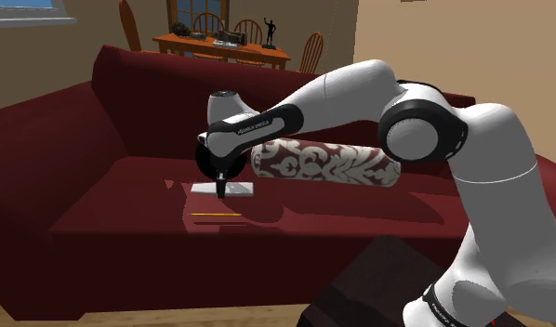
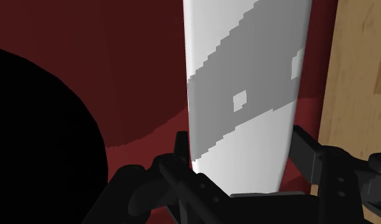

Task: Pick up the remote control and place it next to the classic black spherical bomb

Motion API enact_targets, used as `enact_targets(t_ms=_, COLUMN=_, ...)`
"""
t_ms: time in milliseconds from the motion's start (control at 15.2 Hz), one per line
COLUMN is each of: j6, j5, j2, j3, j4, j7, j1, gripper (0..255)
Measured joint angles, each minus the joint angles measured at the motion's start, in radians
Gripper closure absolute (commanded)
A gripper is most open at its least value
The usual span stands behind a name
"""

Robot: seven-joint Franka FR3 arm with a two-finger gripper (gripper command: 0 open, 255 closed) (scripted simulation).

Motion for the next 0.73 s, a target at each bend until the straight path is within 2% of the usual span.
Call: enact_targets(t_ms=726, j6=0.094, j5=0.007, j2=0.083, j3=0.006, j4=-0.011, j7=-0.001, j1=-0.004, gripper=255)
